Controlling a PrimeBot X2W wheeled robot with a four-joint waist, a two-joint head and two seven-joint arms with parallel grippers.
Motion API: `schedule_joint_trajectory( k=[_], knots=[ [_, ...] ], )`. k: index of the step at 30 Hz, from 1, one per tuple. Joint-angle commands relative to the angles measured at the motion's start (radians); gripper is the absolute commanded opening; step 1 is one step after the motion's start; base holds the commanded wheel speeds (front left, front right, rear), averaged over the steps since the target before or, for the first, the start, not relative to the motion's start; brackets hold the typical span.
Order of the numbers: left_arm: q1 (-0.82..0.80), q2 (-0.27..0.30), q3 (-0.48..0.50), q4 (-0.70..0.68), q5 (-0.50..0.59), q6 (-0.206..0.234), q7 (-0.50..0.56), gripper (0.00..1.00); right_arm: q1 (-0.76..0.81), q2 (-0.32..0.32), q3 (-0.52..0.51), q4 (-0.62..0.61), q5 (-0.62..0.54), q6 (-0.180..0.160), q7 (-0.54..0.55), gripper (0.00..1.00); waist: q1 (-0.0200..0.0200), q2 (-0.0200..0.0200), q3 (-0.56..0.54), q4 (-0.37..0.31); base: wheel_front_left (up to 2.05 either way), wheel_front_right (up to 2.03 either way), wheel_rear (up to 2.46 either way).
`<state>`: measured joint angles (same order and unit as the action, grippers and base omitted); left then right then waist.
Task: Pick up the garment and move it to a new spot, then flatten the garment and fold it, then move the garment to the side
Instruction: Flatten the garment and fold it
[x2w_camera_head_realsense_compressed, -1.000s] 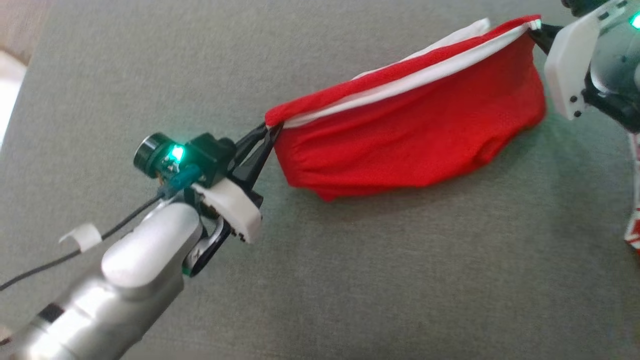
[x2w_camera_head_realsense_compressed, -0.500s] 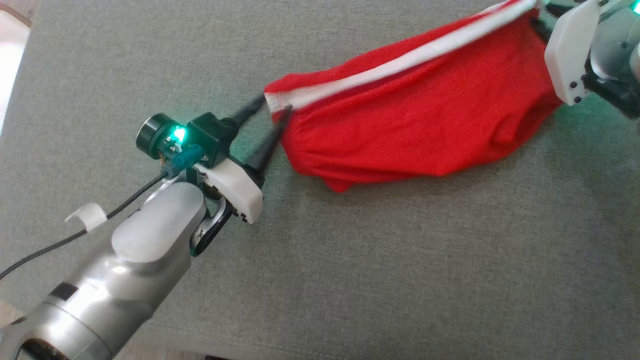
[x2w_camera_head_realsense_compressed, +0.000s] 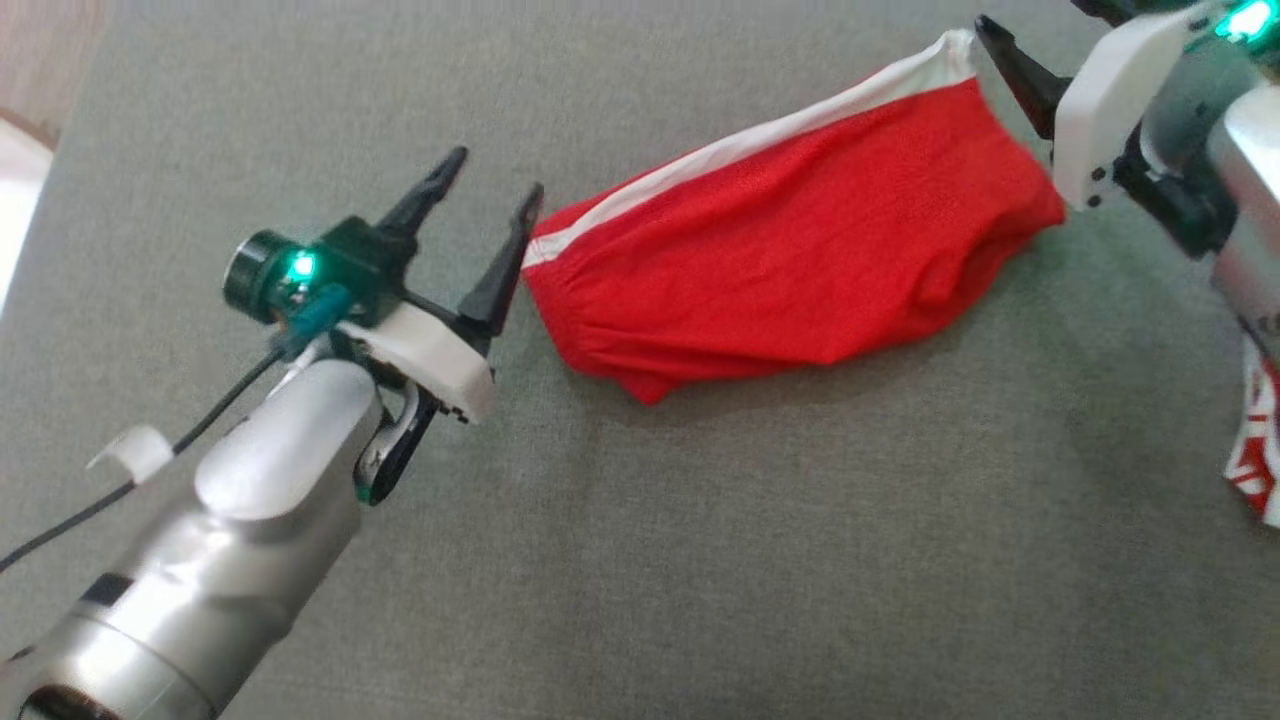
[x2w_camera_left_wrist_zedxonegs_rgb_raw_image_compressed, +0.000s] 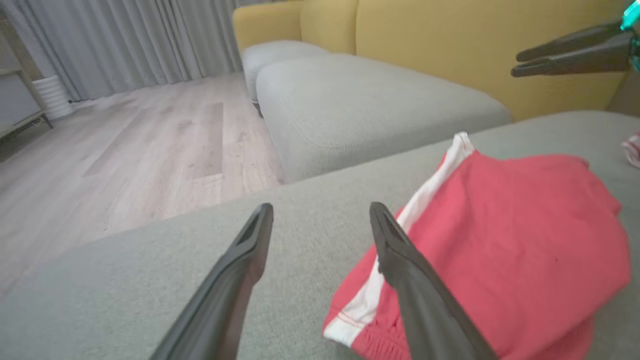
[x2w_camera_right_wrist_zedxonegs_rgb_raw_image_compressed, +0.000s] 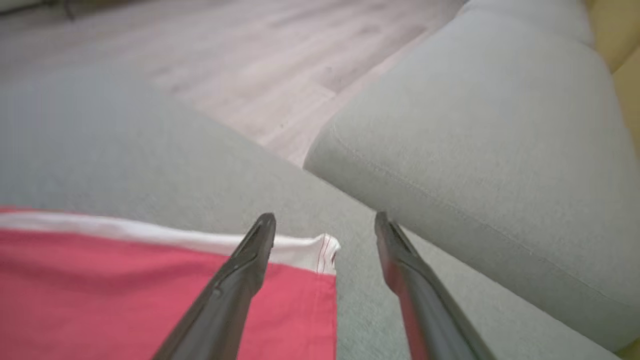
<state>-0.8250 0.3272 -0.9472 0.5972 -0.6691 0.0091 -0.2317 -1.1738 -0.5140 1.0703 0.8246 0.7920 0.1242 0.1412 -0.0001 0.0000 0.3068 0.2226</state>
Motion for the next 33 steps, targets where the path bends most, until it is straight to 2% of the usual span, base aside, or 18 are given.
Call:
schedule_joint_trajectory(
  k=[1, 3, 7, 12, 15, 18, 25, 28, 33],
  knots=[
    [-0.007, 0.040, 0.056, -0.030, -0.011, 0.015, -0.016, 1.00, 0.030, 0.012, -0.031, -0.001, 0.016, 0.007, -0.052, 1.00, 0.0001, 0.0000, -0.046, -0.019, 0.00, 0.00, 0.00],
    [0.029, 0.048, 0.101, -0.069, -0.026, 0.040, -0.026, 1.00, 0.070, 0.050, -0.092, 0.030, 0.042, 0.007, -0.187, 1.00, 0.0001, 0.0000, -0.099, -0.033, 0.00, 0.00, 0.00],
    [0.100, 0.055, 0.187, -0.135, -0.041, 0.084, -0.029, 1.00, 0.138, 0.096, -0.166, 0.073, 0.059, 0.007, -0.335, 1.00, 0.0001, 0.0000, -0.167, -0.055, 0.00, 0.00, 0.00],
    [0.247, 0.049, 0.318, -0.249, -0.016, 0.130, -0.030, 1.00, 0.242, 0.165, -0.301, 0.098, 0.063, 0.007, -0.400, 1.00, 0.0001, 0.0000, -0.235, -0.083, 0.00, 0.00, 0.00],
    [0.347, 0.035, 0.378, -0.295, 0.010, 0.146, -0.030, 1.00, 0.319, 0.198, -0.419, 0.056, 0.020, 0.007, -0.402, 1.00, 0.0001, 0.0000, -0.264, -0.103, 0.00, 0.00, 0.00],
    [0.408, 0.024, 0.408, -0.319, 0.033, 0.148, -0.030, 1.00, 0.396, 0.223, -0.505, 0.014, -0.029, 0.007, -0.402, 1.00, 0.0001, 0.0000, -0.282, -0.114, 0.00, 0.00, 0.00],
    [0.596, -0.041, 0.516, -0.394, 0.119, 0.135, -0.030, 1.00, 0.712, 0.358, -0.761, -0.136, -0.252, 0.007, -0.403, 1.00, 0.0001, 0.0000, -0.327, -0.134, 0.00, 0.00, 0.00],
    [0.666, -0.076, 0.566, -0.422, 0.158, 0.120, -0.030, 1.00, 0.818, 0.408, -0.849, -0.195, -0.337, 0.007, -0.403, 1.00, 0.0001, 0.0000, -0.332, -0.137, 0.00, 0.00, 0.00],
    [0.737, -0.114, 0.610, -0.422, 0.222, 0.071, -0.030, 1.00, 0.915, 0.449, -0.919, -0.267, -0.428, 0.007, -0.384, 1.00, 0.0001, 0.0000, -0.328, -0.132, 0.00, 0.00, 0.00]
  ],
)
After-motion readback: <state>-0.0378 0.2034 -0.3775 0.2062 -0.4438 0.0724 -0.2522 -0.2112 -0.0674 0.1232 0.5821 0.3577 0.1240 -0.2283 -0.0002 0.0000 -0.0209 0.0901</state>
